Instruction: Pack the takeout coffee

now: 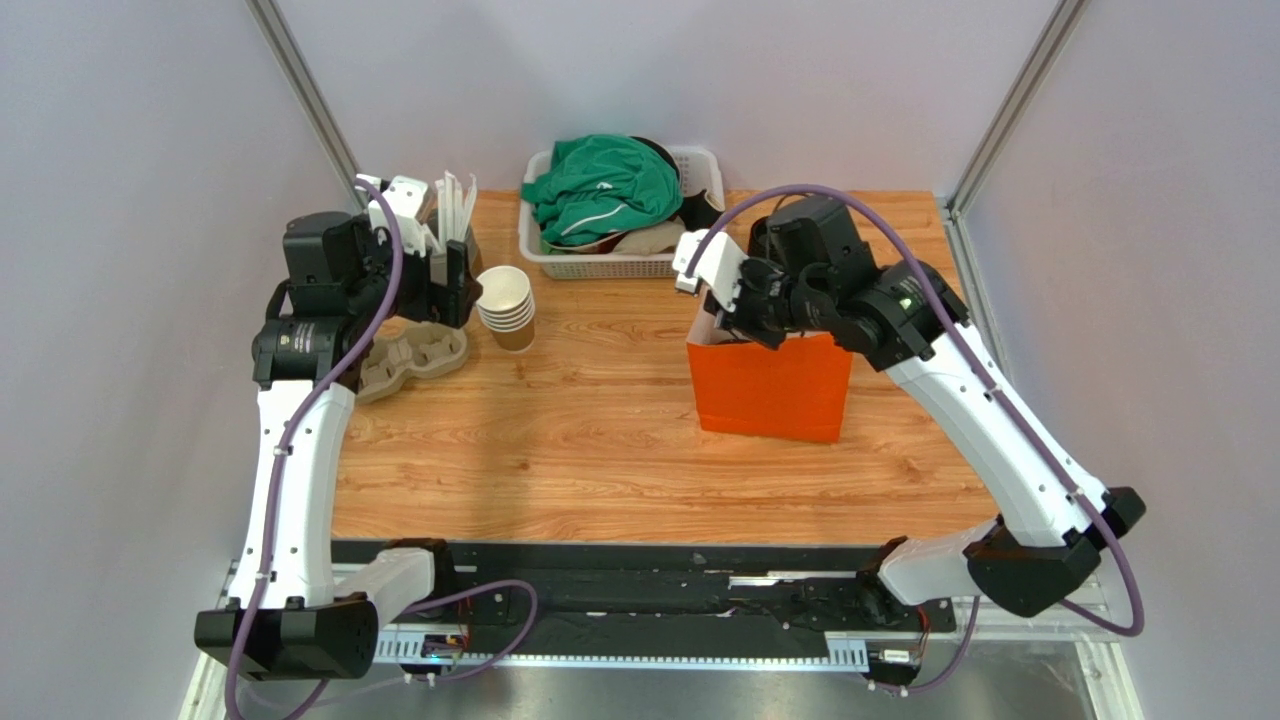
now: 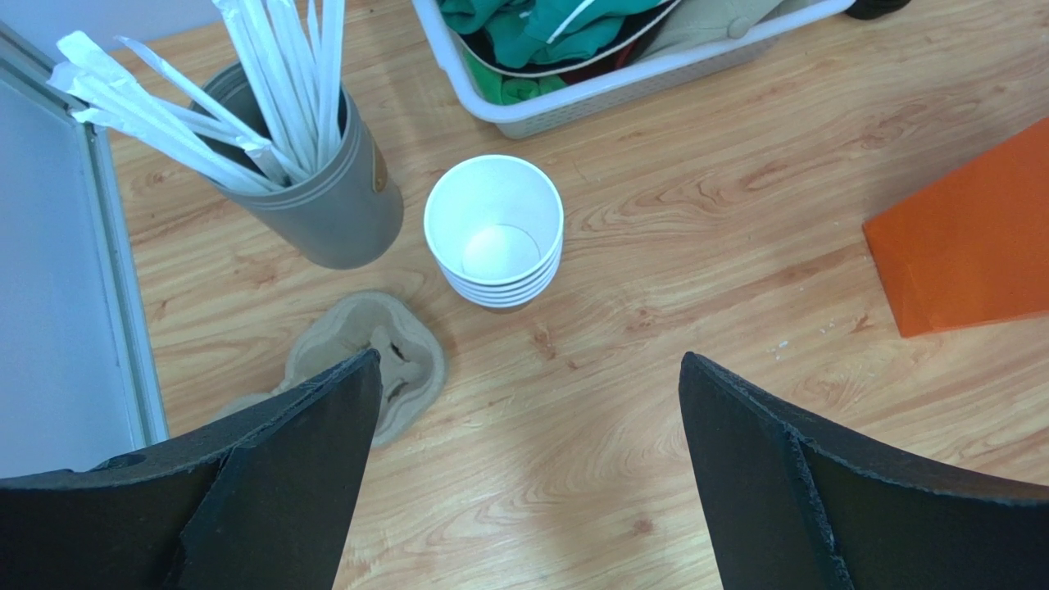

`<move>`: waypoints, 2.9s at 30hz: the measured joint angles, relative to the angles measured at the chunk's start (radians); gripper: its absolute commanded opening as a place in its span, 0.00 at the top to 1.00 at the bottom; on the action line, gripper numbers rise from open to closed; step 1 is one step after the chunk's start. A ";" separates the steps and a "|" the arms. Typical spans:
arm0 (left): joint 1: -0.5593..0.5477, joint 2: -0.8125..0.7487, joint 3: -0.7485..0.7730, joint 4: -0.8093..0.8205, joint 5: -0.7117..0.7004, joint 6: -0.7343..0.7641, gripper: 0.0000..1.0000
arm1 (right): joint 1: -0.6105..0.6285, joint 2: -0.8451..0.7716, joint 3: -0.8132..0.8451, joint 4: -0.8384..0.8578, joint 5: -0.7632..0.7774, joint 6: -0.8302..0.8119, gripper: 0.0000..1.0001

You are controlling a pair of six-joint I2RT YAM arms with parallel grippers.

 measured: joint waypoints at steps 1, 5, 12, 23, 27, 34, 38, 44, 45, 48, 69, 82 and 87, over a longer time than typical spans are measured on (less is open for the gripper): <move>0.000 -0.003 -0.006 0.002 0.000 0.000 0.01 | 0.016 0.013 0.013 0.000 0.002 0.002 1.00; 0.000 -0.012 -0.029 0.009 -0.004 0.000 0.01 | 0.068 0.051 0.045 0.000 0.015 0.010 1.00; 0.000 -0.023 -0.043 0.024 -0.018 -0.001 0.01 | 0.126 0.064 0.077 -0.007 0.027 0.028 1.00; 0.000 -0.028 -0.058 0.040 -0.018 -0.007 0.01 | 0.132 0.063 0.078 0.036 0.143 0.037 1.00; 0.000 -0.029 -0.060 0.041 -0.018 -0.011 0.01 | 0.132 0.063 0.078 0.050 0.137 0.041 1.00; 0.000 -0.029 -0.060 0.045 -0.024 -0.015 0.01 | 0.137 0.063 0.078 0.051 0.063 0.045 0.99; 0.000 -0.029 -0.060 0.046 -0.034 -0.014 0.01 | 0.143 0.063 0.059 0.051 0.040 0.045 0.61; 0.001 -0.022 -0.055 0.042 -0.057 -0.012 0.01 | 0.144 0.060 0.012 0.052 0.034 0.039 0.36; 0.001 -0.013 -0.045 0.038 -0.060 -0.010 0.01 | 0.144 0.056 0.012 0.053 0.035 0.040 0.34; 0.009 0.023 0.002 0.029 -0.065 -0.001 0.01 | 0.144 0.030 0.015 0.053 0.042 0.044 0.29; 0.081 0.439 0.143 0.172 -0.092 0.151 0.02 | -0.058 -0.351 -0.326 0.373 0.182 0.119 0.15; 0.087 0.567 0.153 0.275 -0.115 0.187 0.08 | -0.093 -0.363 -0.496 0.485 0.114 0.140 0.10; 0.087 0.602 0.171 0.311 -0.115 0.185 0.11 | -0.093 -0.403 -0.534 0.516 0.114 0.152 0.11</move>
